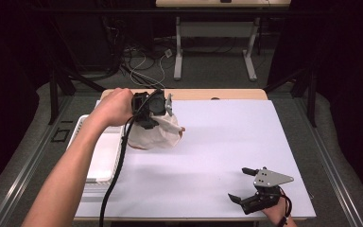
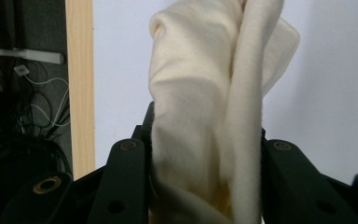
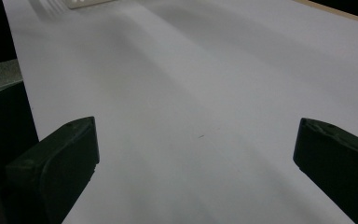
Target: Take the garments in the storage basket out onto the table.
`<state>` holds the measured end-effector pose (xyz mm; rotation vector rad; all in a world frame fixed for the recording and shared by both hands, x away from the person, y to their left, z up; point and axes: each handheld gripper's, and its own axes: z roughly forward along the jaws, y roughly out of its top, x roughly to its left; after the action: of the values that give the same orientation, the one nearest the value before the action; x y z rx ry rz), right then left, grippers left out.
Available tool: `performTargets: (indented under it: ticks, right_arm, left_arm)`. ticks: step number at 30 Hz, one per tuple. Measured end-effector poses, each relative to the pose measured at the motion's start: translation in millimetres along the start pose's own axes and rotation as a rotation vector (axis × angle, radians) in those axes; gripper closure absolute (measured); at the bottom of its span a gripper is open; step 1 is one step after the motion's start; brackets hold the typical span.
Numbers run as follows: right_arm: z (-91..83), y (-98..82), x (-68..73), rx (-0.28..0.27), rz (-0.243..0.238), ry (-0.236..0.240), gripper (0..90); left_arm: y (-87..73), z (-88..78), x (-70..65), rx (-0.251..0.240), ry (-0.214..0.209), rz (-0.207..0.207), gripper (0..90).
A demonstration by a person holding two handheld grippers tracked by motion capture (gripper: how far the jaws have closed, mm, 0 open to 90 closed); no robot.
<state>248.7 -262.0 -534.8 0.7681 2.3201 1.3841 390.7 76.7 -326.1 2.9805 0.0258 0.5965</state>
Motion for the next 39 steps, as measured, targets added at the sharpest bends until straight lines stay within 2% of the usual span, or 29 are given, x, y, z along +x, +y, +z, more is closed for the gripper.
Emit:
performTargets:
  ticks: [1,6,15,17,39]
  right_arm:
    - [-0.3,0.1,0.1,0.004,-0.001,-0.002,0.0]
    - [0.0,-0.1,0.0,-0.001,0.003,0.0,0.0]
    - [0.3,-0.2,0.0,-0.004,0.003,-0.002,0.0]
    - [0.3,-0.2,0.0,-0.004,0.003,-0.002,0.0]
    - [-0.3,-0.3,-0.3,-0.003,0.007,-0.001,0.0]
  left_arm:
    - [1.1,1.1,-1.0,-0.008,-0.005,-0.008,65.4]
    - [8.4,4.1,-2.6,-0.011,-0.021,0.016,65.4]
    - [14.7,8.9,-6.3,-0.031,-0.035,0.025,65.3]
    - [17.7,10.5,-6.7,-0.027,-0.036,0.044,65.3]
    - [38.0,27.3,-17.1,-0.046,-0.081,0.098,65.2]
